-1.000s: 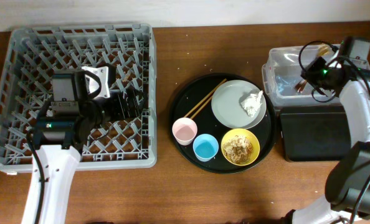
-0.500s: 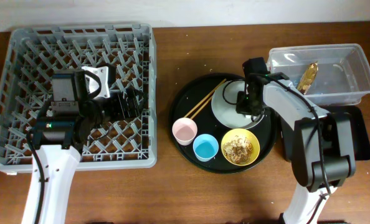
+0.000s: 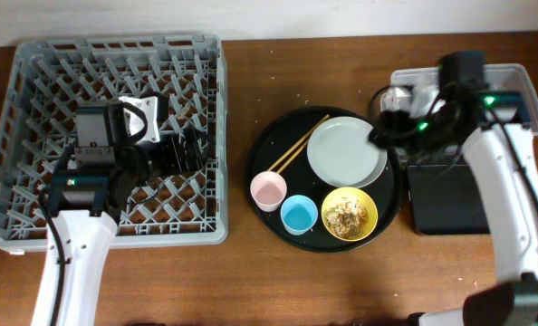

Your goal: Sort waste into correct bins and load items into the dishwasher rack

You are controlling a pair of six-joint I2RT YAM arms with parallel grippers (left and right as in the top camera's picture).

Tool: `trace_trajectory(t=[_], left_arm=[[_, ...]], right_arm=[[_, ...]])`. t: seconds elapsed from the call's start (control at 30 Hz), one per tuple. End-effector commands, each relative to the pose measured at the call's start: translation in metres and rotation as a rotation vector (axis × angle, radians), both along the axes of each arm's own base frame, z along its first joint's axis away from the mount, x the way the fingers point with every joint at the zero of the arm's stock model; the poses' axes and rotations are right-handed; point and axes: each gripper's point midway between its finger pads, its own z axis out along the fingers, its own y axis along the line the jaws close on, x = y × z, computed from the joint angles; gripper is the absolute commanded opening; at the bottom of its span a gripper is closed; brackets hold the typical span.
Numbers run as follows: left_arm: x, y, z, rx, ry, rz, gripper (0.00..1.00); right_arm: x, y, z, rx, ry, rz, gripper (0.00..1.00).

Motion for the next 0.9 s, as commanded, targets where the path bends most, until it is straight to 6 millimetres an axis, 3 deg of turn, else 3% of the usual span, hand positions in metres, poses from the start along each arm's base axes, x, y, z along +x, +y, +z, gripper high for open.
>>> trace_trajectory(t=[0.0, 0.03, 0.1, 0.13, 0.2, 0.27, 0.33, 0.43, 0.47, 0.53, 0.57, 0.63, 0.67, 0.73, 0.8, 0.87], left_arm=[[0.001, -0.002, 0.009, -0.011, -0.021, -0.008, 0.99], [0.001, -0.002, 0.009, -0.011, -0.021, -0.008, 0.99], [0.001, -0.002, 0.009, -0.011, -0.021, -0.008, 0.99], [0.001, -0.002, 0.009, -0.011, -0.021, -0.008, 0.99], [0.001, -0.002, 0.009, -0.011, -0.021, -0.008, 0.99], [0.001, -0.002, 0.009, -0.01, -0.021, -0.008, 0.99], [-0.008, -0.002, 0.001, -0.012, 0.031, -0.009, 0.99], [-0.012, -0.009, 0.014, -0.148, 0.04, -0.046, 0.99], [-0.013, -0.005, 0.023, -0.227, 0.03, -0.062, 0.99], [-0.024, 0.012, 0.071, -0.512, -0.079, -0.181, 0.99], [-0.03, 0.012, 0.082, -0.57, -0.094, -0.216, 0.99], [-0.041, 0.003, 0.095, -0.65, -0.104, -0.298, 0.99], [-0.056, -0.005, 0.113, -0.751, -0.117, -0.4, 0.99], [-0.064, -0.014, 0.118, -0.789, -0.099, -0.446, 0.98], [-0.073, -0.034, 0.12, -0.79, -0.079, -0.515, 0.92], [-0.08, -0.05, 0.122, -0.783, -0.078, -0.584, 0.9]], right_arm=[[-0.043, 0.06, -0.02, -0.035, 0.135, 0.198, 0.54], [-0.054, 0.075, -0.033, -0.068, 0.164, 0.225, 0.43], [-0.077, 0.104, -0.069, -0.121, 0.192, 0.319, 0.38], [-0.086, 0.112, -0.103, -0.14, 0.188, 0.345, 0.28], [-0.088, 0.113, -0.132, -0.129, 0.175, 0.321, 0.26], [-0.09, 0.115, -0.149, -0.111, 0.155, 0.322, 0.18], [-0.09, 0.117, -0.146, -0.094, 0.153, 0.323, 0.04], [-0.088, 0.118, -0.107, -0.086, 0.122, 0.328, 0.04], [-0.087, 0.121, -0.078, -0.069, 0.078, 0.363, 0.04], [-0.086, 0.139, 0.025, 0.043, -0.143, 0.498, 0.04], [-0.08, 0.151, 0.073, 0.118, -0.283, 0.528, 0.04], [-0.076, 0.182, 0.127, 0.29, -0.482, 0.646, 0.04], [-0.073, 0.204, 0.15, 0.418, -0.569, 0.723, 0.04], [-0.07, 0.235, 0.158, 0.617, -0.588, 0.859, 0.04], [-0.057, 0.251, 0.138, 0.697, -0.512, 0.882, 0.04], [-0.061, 0.263, 0.142, 0.843, -0.512, 0.99, 0.04]])
